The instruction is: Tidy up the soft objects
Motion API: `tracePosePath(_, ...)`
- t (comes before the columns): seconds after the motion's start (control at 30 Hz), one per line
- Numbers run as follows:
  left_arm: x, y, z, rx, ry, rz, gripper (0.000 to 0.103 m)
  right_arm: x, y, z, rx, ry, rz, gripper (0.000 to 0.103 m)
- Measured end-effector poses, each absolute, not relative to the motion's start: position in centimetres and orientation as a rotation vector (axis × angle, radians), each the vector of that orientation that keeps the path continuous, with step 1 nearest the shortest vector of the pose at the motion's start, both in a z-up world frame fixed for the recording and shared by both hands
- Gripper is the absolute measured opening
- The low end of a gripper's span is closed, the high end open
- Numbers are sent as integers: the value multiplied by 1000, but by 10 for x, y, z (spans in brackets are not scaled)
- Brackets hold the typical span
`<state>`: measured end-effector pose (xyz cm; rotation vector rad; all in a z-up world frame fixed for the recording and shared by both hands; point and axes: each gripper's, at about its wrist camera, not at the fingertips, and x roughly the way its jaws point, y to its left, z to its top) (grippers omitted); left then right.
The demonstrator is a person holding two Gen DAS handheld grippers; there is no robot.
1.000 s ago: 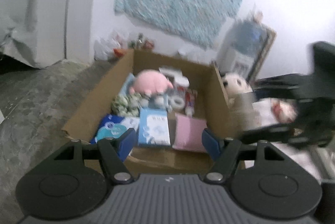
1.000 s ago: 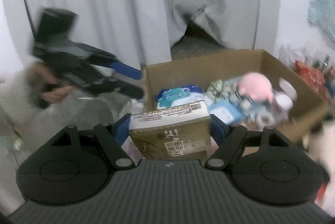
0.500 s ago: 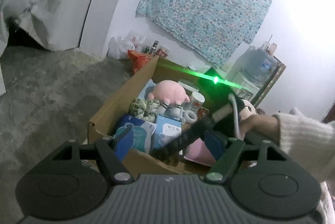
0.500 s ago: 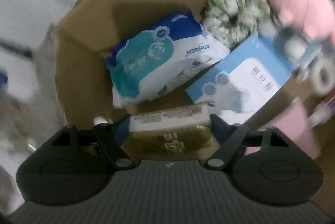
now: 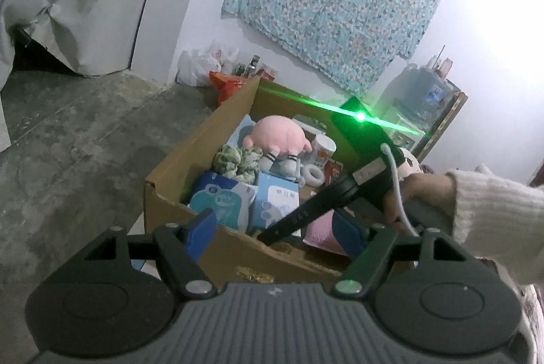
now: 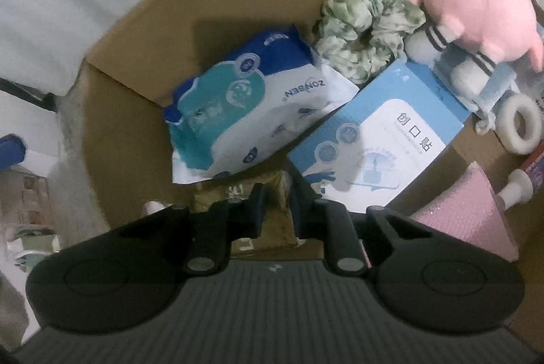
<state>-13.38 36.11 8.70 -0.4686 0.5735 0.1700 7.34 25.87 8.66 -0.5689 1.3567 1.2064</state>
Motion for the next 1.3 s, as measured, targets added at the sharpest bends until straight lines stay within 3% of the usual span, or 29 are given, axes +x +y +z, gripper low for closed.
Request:
tracePosePath(0.23, -136, 357, 88, -462, 594, 186, 76, 64, 264, 91, -576, 1265, 1279, 18)
tracePosePath(0.3, -137, 354, 91, -445, 594, 191, 76, 66, 257, 100, -550, 1265, 1286, 26)
tracePosePath(0.43, -135, 339, 96, -384, 598, 198, 75, 73, 226, 132, -484, 1213, 1260, 32)
tracePosePath(0.63, -117, 299, 102, -212, 627, 272, 76, 63, 136, 187, -353, 1047, 1286, 41)
tracePosePath(0.7, -115, 284, 104, -170, 607, 323, 82, 53, 104, 201, -347, 950, 1257, 43)
tracePosePath(0.77, -113, 270, 106, -144, 579, 350, 83, 42, 74, 209, -315, 838, 1229, 45)
tracePosePath(0.9, -107, 244, 108, -91, 559, 419, 85, 27, 28, 203, -207, 691, 1175, 47)
tracePosePath(1.3, -97, 190, 108, 23, 557, 514, 92, 13, -26, 165, -56, 616, 1194, 53)
